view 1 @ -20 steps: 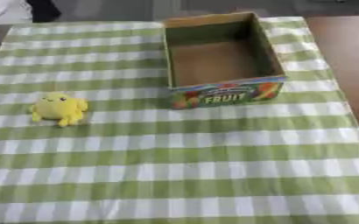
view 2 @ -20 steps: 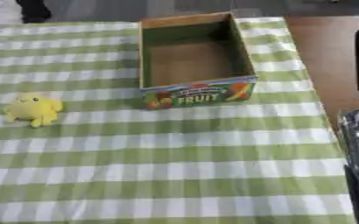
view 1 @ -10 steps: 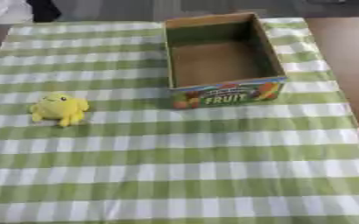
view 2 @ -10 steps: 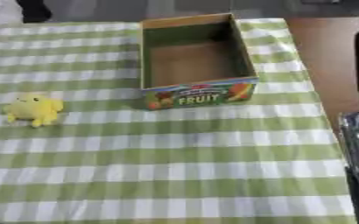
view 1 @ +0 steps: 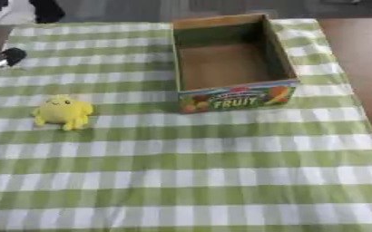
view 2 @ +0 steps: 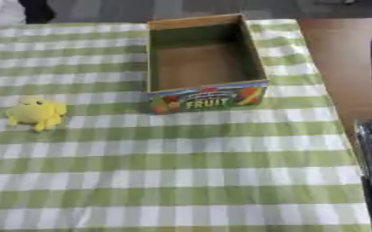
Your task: Pick up objects on the table and place them in the box.
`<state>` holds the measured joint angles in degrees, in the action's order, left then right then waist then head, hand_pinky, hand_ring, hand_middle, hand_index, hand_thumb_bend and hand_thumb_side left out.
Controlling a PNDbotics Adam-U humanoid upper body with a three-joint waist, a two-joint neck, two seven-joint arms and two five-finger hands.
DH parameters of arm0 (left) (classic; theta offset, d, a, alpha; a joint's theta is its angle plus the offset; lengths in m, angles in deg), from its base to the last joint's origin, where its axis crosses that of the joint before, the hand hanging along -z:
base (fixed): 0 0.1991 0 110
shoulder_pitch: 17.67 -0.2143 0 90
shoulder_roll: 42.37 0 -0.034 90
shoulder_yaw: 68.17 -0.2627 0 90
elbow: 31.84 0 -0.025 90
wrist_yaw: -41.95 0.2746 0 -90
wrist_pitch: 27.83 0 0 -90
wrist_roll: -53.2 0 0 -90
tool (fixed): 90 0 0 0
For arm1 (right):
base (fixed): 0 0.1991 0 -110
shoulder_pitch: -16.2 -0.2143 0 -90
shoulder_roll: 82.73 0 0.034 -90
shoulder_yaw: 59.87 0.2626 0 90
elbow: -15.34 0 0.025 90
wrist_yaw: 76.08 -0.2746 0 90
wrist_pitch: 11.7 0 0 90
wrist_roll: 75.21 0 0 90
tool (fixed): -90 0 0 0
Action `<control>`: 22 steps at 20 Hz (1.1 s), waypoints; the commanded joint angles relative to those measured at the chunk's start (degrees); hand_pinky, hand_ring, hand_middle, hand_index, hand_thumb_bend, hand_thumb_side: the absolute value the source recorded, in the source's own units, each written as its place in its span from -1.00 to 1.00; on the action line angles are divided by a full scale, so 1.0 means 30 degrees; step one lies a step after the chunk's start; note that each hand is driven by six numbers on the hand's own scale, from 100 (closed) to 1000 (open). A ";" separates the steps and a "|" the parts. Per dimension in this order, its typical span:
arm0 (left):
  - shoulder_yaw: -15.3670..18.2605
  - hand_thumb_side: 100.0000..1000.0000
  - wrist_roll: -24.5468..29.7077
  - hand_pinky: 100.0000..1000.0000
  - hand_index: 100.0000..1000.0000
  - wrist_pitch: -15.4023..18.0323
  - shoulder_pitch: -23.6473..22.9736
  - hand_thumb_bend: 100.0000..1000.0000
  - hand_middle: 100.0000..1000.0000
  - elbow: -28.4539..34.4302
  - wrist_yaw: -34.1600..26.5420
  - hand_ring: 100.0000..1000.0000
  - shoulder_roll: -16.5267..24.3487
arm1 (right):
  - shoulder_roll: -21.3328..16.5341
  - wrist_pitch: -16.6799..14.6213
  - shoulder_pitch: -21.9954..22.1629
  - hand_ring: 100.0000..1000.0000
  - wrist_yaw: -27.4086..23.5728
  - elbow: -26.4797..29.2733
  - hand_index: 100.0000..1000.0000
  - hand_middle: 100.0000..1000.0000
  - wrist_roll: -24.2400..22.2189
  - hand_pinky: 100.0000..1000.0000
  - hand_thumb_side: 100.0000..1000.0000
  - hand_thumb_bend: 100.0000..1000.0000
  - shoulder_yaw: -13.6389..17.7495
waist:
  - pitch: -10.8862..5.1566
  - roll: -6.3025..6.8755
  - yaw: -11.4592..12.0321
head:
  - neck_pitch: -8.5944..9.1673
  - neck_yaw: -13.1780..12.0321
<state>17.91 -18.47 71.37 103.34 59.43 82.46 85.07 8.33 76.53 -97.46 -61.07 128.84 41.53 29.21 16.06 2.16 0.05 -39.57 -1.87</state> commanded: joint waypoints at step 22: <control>-0.2376 -0.02 0.7156 0.73 1.00 0.5809 0.3754 -0.08 0.70 -0.5878 0.1200 0.84 -0.1112 | -0.0365 -0.0044 -0.0267 0.65 -0.0238 0.0366 0.69 0.11 -0.0369 0.51 0.56 -1.00 -0.0232 | -0.0212 0.0197 -0.0370 | 0.0906 -0.0402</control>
<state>10.55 1.72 87.11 113.48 42.24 85.57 80.39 8.33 76.44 -97.50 -61.56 128.84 40.58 28.49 16.31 2.73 -1.11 -37.56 -2.89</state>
